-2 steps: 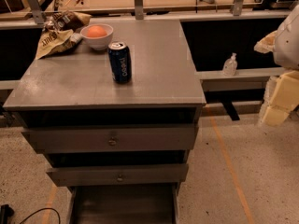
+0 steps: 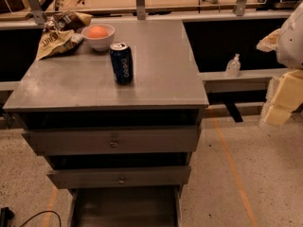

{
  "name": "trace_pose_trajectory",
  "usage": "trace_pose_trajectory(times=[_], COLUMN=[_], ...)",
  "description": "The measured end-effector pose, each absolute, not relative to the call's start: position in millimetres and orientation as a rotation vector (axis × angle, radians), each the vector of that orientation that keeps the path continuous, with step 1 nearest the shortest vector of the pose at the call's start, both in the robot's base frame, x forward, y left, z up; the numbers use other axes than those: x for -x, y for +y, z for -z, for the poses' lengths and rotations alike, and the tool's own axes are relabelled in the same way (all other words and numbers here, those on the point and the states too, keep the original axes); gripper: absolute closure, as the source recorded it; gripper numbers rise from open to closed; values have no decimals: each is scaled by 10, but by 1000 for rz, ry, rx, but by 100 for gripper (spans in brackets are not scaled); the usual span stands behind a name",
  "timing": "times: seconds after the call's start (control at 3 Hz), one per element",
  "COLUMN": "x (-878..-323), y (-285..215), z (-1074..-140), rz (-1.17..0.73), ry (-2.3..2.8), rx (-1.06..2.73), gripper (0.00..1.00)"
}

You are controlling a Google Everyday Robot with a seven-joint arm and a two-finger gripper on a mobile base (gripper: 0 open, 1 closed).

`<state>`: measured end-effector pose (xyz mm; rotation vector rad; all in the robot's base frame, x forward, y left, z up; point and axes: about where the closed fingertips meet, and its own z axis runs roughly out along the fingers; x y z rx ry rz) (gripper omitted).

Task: Place pepsi can into bottom drawer

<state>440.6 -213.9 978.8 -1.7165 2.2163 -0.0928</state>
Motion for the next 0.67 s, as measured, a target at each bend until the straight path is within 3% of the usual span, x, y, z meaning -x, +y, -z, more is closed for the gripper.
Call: trace_pose_trajectory(times=[0.67], x=[-5151], y=[-1455], z=[-10017], rz=[-98], ry=[1914], rx=[1585], gripper=[0])
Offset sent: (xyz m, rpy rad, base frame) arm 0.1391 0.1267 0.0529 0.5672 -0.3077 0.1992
